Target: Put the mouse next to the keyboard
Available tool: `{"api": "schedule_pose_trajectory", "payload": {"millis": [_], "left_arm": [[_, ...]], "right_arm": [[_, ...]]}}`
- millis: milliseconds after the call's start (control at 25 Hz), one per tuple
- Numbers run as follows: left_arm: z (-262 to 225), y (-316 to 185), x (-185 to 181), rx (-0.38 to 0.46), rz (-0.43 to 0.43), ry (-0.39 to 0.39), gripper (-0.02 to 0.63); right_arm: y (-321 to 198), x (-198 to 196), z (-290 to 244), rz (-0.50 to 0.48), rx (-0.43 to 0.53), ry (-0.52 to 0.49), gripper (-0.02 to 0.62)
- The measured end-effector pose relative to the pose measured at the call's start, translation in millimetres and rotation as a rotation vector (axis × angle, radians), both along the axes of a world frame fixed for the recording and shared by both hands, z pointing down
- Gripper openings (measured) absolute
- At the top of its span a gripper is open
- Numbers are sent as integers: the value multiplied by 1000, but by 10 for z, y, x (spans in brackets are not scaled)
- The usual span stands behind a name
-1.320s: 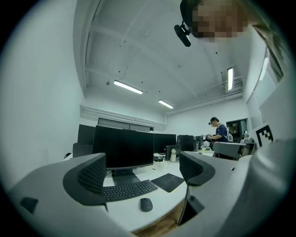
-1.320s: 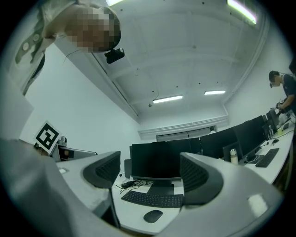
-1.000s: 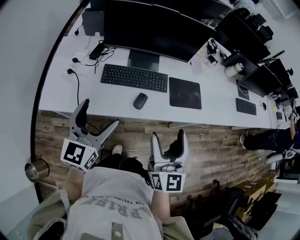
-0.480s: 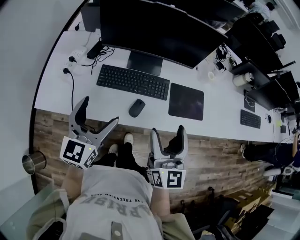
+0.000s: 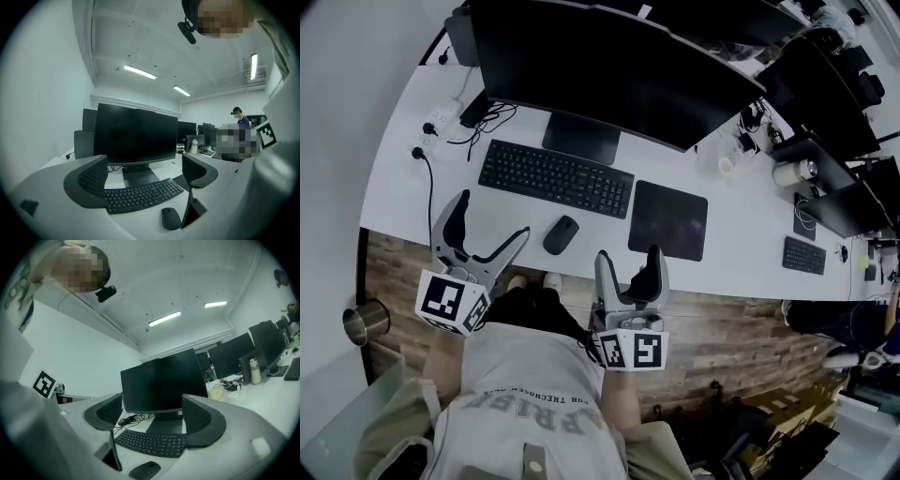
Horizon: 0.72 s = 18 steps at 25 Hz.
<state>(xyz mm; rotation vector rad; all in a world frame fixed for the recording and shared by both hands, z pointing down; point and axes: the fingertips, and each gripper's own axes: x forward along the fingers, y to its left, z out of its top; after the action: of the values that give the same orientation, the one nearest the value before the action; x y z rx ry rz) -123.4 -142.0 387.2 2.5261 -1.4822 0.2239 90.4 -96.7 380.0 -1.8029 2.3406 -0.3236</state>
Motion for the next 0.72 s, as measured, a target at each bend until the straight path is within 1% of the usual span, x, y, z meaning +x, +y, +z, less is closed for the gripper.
{"api": "schedule_pose_trajectory", "payload": {"millis": [80, 160, 280, 440, 520, 720], "left_arm": [[77, -83, -72, -21, -5, -5, 474], [142, -191, -127, -43, 14, -14, 474], [274, -344, -159, -76, 65, -29, 474], [383, -521, -145, -114, 155, -54, 474], [431, -598, -158, -124, 195, -60, 474], [586, -659, -195, -159, 277, -65, 474]], "right_arm": [[-95, -51, 149, 7, -43, -21, 393], [-196, -111, 327, 30, -91, -43, 393], [-301, -193, 675, 91, -178, -50, 393], [-332, -396, 1268, 167, -352, -17, 393], [-341, -546, 1548, 194, -424, -9, 393], [-366, -867, 2135, 258, -559, 2, 393]]}}
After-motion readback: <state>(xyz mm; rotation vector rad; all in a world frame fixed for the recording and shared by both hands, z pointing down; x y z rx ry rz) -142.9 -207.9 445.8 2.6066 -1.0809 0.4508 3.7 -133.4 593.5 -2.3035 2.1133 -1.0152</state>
